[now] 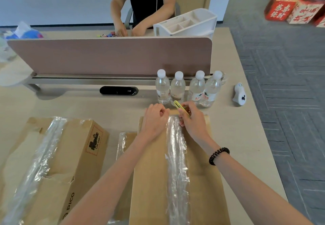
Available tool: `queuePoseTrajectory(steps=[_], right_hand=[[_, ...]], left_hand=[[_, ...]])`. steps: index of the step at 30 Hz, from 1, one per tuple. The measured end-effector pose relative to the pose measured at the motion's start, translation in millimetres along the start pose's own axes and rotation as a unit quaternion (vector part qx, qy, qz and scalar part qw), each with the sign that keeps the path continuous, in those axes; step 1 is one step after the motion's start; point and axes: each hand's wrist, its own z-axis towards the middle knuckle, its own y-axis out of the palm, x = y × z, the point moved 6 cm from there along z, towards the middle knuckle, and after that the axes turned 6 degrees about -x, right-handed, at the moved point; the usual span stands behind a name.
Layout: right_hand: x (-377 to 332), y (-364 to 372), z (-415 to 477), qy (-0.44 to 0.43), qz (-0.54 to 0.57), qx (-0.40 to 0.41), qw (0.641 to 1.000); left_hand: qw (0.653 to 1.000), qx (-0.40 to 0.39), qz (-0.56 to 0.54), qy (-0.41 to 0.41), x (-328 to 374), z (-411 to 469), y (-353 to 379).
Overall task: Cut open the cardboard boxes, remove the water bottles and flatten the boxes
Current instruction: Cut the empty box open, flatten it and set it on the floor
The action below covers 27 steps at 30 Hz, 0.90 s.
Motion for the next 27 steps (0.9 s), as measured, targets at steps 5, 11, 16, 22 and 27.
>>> queuePoseTrajectory(steps=[5, 11, 16, 22, 27], right_hand=[[-3, 0, -2, 0.000, 0.009, -0.006, 1.000], [-1, -1, 1, 0.035, 0.063, -0.008, 0.997], [-3, -1, 1, 0.036, 0.073, -0.003, 0.997], [-7, -7, 1, 0.053, 0.112, 0.014, 0.992], [-15, -16, -3, 0.095, 0.151, 0.025, 0.984]], left_hand=[[0.998, -0.038, -0.046, -0.028, -7, 6, 2], [0.996, -0.057, -0.056, -0.042, -6, 10, 2], [0.995, -0.069, -0.052, -0.044, -5, 10, -1], [0.989, -0.098, -0.098, -0.056, 1, 15, -6], [0.975, -0.131, -0.171, -0.046, -1, 17, -6]])
